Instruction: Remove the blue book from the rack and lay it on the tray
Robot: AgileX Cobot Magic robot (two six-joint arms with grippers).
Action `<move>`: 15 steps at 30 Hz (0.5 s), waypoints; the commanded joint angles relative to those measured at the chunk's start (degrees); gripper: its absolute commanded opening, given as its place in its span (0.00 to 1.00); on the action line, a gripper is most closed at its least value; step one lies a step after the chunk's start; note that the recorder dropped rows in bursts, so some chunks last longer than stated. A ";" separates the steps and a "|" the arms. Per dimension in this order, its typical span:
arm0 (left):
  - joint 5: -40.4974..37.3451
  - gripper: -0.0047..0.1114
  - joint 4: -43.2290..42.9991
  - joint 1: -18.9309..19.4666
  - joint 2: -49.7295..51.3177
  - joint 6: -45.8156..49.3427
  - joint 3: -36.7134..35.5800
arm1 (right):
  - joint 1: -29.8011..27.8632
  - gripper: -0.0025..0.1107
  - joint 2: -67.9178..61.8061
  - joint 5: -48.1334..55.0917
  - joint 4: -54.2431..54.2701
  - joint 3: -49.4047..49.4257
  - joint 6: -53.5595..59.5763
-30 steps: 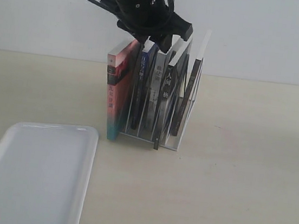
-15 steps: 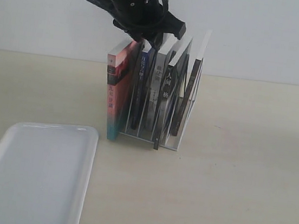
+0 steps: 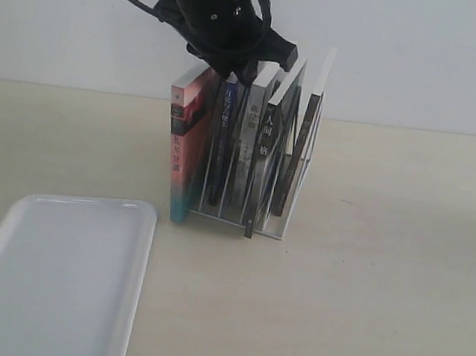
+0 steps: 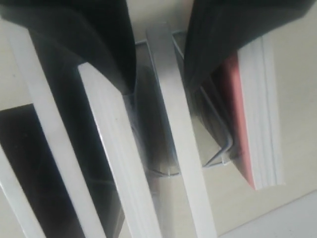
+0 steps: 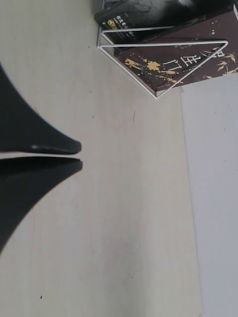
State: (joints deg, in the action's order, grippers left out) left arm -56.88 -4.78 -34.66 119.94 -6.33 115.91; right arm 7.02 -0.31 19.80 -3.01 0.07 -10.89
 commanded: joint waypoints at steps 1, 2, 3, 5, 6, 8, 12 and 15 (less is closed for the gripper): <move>-0.65 0.31 0.52 0.05 1.39 -0.53 0.46 | -0.06 0.03 0.31 -0.70 -0.27 -0.07 0.35; -0.53 0.31 0.52 0.05 1.64 -0.53 0.46 | -0.06 0.03 0.31 -0.70 -0.27 -0.07 0.35; -0.53 0.31 0.20 0.05 1.78 -0.53 0.46 | -0.06 0.03 0.31 -0.70 -0.27 -0.07 0.35; -0.41 0.31 -0.19 0.05 1.78 -0.53 0.46 | -0.06 0.03 0.31 -0.70 -0.27 -0.07 0.35; -0.41 0.31 -0.19 0.05 1.78 -0.53 0.46 | -0.06 0.03 0.31 -0.70 -0.27 -0.07 0.35; -0.33 0.31 -0.19 0.05 2.05 -0.53 0.46 | -0.06 0.03 0.31 -0.70 -0.27 -0.07 0.35; 0.16 0.31 -0.35 0.05 2.82 -0.53 0.46 | -0.06 0.03 0.31 -0.70 -0.27 -0.07 0.35; 0.33 0.31 -0.35 0.05 2.93 -0.53 0.46 | -0.06 0.03 0.31 -0.70 -0.27 -0.07 0.35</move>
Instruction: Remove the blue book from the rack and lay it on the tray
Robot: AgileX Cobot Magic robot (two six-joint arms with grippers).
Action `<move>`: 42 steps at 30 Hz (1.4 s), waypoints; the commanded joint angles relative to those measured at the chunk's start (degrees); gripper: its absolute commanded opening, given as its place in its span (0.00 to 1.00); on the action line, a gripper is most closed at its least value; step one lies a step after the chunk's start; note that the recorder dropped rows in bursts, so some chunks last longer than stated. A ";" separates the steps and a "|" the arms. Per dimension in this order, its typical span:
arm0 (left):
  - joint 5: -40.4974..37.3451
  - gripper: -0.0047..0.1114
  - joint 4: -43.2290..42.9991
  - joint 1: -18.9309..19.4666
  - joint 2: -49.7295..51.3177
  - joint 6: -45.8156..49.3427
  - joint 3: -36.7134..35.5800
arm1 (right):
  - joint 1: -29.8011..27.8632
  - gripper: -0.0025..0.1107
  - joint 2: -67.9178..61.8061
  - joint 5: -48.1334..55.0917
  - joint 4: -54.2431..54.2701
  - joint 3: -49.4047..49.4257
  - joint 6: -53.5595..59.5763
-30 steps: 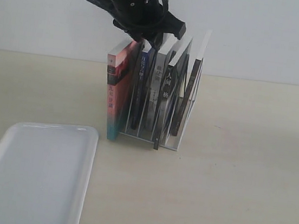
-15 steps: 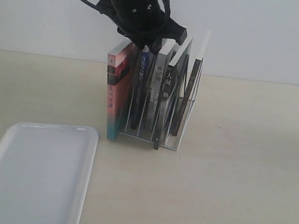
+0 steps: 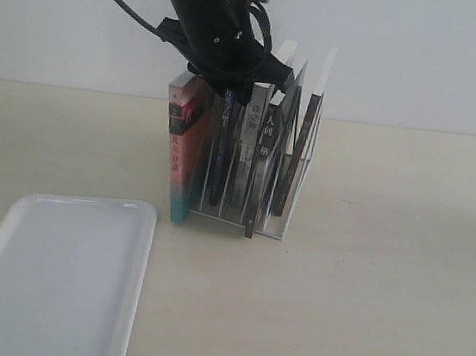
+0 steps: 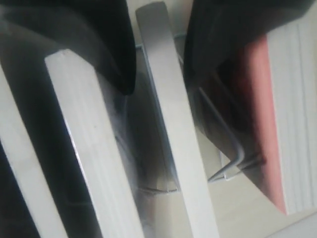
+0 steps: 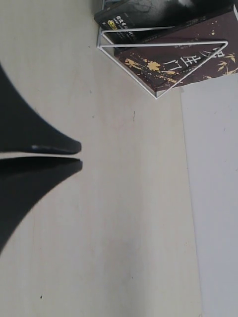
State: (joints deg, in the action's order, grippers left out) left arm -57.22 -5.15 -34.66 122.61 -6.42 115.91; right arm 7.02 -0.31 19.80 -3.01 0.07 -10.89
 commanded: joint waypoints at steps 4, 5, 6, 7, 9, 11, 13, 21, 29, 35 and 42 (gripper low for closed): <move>0.70 0.31 0.02 0.05 1.71 -0.44 0.46 | -0.06 0.03 0.31 -0.70 -0.27 -0.07 0.35; 0.82 0.31 0.02 0.05 1.70 -0.44 0.46 | -0.06 0.03 0.31 -0.70 -0.27 -0.07 0.35; 0.82 0.31 0.02 0.05 1.70 -0.44 0.46 | -0.06 0.03 0.31 -0.70 -0.27 -0.07 0.35; 0.80 0.31 0.02 0.05 1.70 -0.44 0.46 | -0.06 0.03 0.31 -0.70 -0.27 -0.07 0.35; 0.80 0.31 0.02 0.05 1.70 -0.44 0.46 | -0.06 0.03 0.31 -0.70 -0.27 -0.07 0.35; 0.85 0.26 0.02 0.05 1.70 -0.44 0.46 | -0.06 0.03 0.31 -0.70 -0.27 -0.07 0.35; 0.85 0.17 0.02 0.05 1.70 -0.32 0.46 | -0.06 0.03 0.31 -0.70 -0.27 -0.07 0.35; 0.63 0.08 -0.25 0.05 1.70 -0.20 0.46 | -0.06 0.03 0.31 -0.70 -0.27 -0.07 0.35; 0.60 0.08 -0.43 0.05 -1.94 -0.33 0.46 | -0.06 0.03 0.31 -0.70 -0.27 -0.07 0.35; 0.37 0.08 -0.43 0.05 -5.34 -0.33 0.46 | -0.06 0.03 0.31 -0.70 -0.27 -0.07 0.35; 0.00 0.08 0.38 0.05 -8.84 -0.33 0.46 | -0.06 0.03 0.31 -0.70 -0.27 -0.07 0.35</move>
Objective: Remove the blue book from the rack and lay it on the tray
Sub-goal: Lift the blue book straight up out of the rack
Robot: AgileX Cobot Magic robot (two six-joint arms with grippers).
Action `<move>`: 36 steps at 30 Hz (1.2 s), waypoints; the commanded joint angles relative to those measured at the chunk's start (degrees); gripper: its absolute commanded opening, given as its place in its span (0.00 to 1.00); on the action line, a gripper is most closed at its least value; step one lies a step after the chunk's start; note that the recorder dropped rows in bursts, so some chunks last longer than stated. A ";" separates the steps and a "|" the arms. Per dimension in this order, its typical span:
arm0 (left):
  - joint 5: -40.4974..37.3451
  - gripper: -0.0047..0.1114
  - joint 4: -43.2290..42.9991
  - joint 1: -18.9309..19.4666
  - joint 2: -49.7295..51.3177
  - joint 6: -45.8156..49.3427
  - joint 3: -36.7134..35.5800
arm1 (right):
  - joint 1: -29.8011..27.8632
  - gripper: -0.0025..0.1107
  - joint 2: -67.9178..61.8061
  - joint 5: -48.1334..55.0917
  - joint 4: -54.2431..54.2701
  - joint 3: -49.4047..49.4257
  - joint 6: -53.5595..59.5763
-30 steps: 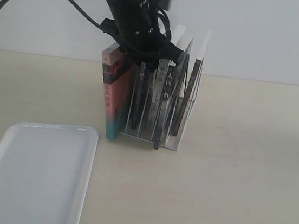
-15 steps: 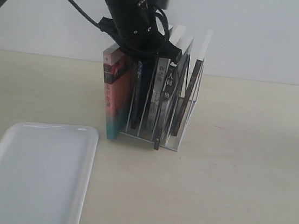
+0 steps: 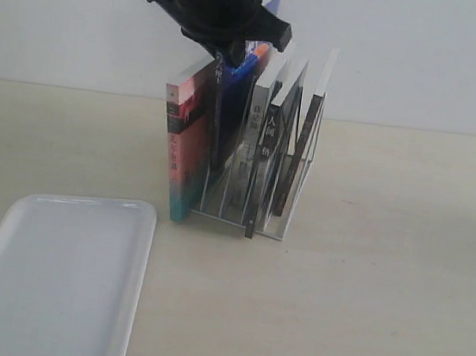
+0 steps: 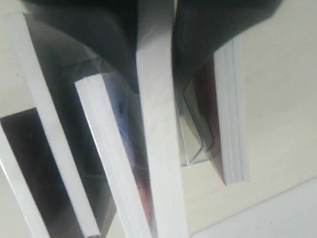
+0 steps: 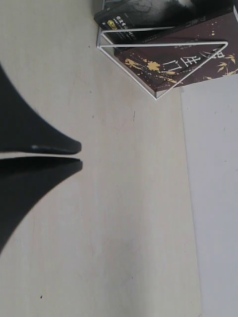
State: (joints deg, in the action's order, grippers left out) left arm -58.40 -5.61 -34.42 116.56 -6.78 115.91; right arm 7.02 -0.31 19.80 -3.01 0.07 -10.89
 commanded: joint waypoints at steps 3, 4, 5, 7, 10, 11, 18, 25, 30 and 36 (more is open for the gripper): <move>0.81 0.08 0.85 -0.19 -4.43 0.03 0.46 | -0.06 0.03 0.31 -0.70 -0.27 -0.07 0.35; 0.39 0.08 0.85 -0.19 -4.94 0.03 0.46 | -0.06 0.03 0.31 -0.70 -0.27 -0.07 0.35; -0.03 0.08 0.85 -0.19 -5.61 0.03 0.46 | -0.06 0.03 0.31 -0.70 -0.27 -0.07 0.35; -0.59 0.08 0.73 -0.19 -6.65 0.03 0.46 | -0.06 0.03 0.31 -0.70 -0.27 -0.07 0.35; -1.99 0.08 0.85 -0.19 -8.26 0.93 0.46 | -0.06 0.03 0.31 -0.70 -0.27 -0.07 0.35; -2.63 0.08 0.85 -0.19 -8.74 1.52 0.46 | -0.06 0.03 0.31 -0.70 -0.27 -0.07 0.35; -4.85 0.08 0.85 -0.19 -11.79 1.65 0.46 | -0.06 0.03 0.31 -0.70 -0.27 -0.07 0.35; -8.06 0.08 0.63 -0.19 -15.36 3.29 0.46 | -0.06 0.03 0.31 -0.70 -0.27 -0.07 0.35; -10.58 0.08 0.63 -0.19 -18.03 4.63 0.46 | -0.06 0.03 0.31 -0.70 -0.27 -0.07 0.35; -11.56 0.08 1.55 -0.19 -20.93 6.78 0.46 | -0.06 0.03 0.31 -0.70 -0.27 -0.07 0.35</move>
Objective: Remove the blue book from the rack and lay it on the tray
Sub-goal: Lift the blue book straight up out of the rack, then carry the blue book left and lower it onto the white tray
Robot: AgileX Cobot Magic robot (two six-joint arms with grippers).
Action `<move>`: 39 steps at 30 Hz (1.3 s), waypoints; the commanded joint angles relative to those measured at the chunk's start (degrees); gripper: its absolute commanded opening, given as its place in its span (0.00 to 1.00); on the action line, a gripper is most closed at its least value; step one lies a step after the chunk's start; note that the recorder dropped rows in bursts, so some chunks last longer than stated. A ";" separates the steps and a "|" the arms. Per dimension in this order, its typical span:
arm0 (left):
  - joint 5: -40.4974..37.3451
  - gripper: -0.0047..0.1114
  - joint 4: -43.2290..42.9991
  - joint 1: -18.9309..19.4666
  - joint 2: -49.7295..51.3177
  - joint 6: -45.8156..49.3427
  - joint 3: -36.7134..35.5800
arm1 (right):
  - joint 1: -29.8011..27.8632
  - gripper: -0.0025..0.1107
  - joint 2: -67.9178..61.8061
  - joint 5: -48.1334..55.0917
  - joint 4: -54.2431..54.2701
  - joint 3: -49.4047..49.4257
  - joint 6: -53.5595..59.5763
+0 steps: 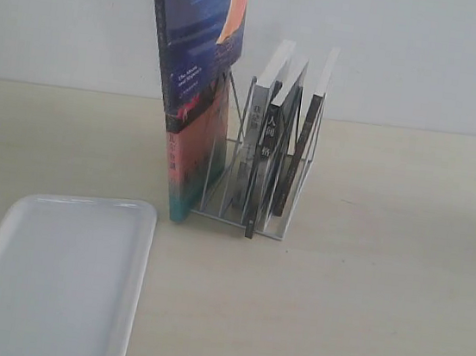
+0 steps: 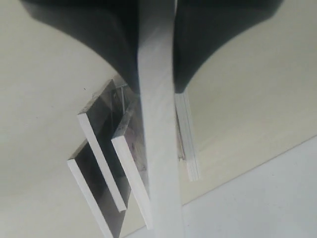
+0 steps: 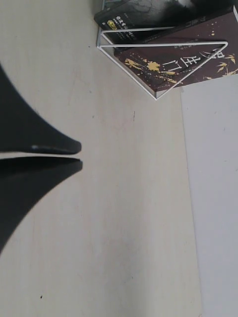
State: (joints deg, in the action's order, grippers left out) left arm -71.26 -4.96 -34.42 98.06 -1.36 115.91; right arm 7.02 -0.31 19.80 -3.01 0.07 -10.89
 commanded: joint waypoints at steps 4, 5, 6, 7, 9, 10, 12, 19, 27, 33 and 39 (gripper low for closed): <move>1.29 0.08 1.21 -0.19 -4.31 1.92 0.46 | -0.06 0.03 0.31 -0.70 -0.27 -0.07 0.35; 1.29 0.08 1.33 -0.19 -4.68 2.37 0.46 | -0.06 0.03 0.31 -0.70 -0.27 -0.07 0.35; 1.29 0.08 1.47 -0.19 -5.14 2.56 0.46 | -0.06 0.03 0.31 -0.70 -0.27 -0.07 0.35; 1.29 0.08 1.91 -0.19 -5.46 2.79 0.46 | -0.06 0.03 0.31 -0.70 -0.27 -0.07 0.35; 1.29 0.08 3.80 -0.19 -6.11 4.33 0.46 | -0.06 0.03 0.31 -0.70 -0.27 -0.07 0.35; 1.29 0.08 4.96 -0.19 -6.38 5.03 0.46 | -0.06 0.03 0.31 -0.70 -0.27 -0.07 0.35; 1.29 0.08 6.70 -0.19 -7.08 5.96 0.46 | -0.06 0.03 0.31 -0.70 -0.27 -0.07 0.35; 1.29 0.08 8.67 -0.19 -9.58 7.03 0.46 | -0.06 0.03 0.31 -0.70 -0.27 -0.07 0.35; 1.29 0.08 10.57 -0.19 -13.05 8.95 -1.02 | -0.06 0.03 0.31 -0.70 -0.27 -0.07 0.35; 1.29 0.08 10.71 -0.19 -14.80 10.65 -4.40 | -0.06 0.03 0.31 -0.70 -0.27 -0.07 0.35; 1.29 0.08 14.31 -0.19 -18.34 19.09 -8.63 | -0.06 0.03 0.31 -0.70 -0.27 -0.07 0.35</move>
State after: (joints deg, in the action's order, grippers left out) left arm -71.95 6.48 -34.42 82.09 13.79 108.35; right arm 7.02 -0.31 19.80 -3.01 0.07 -10.89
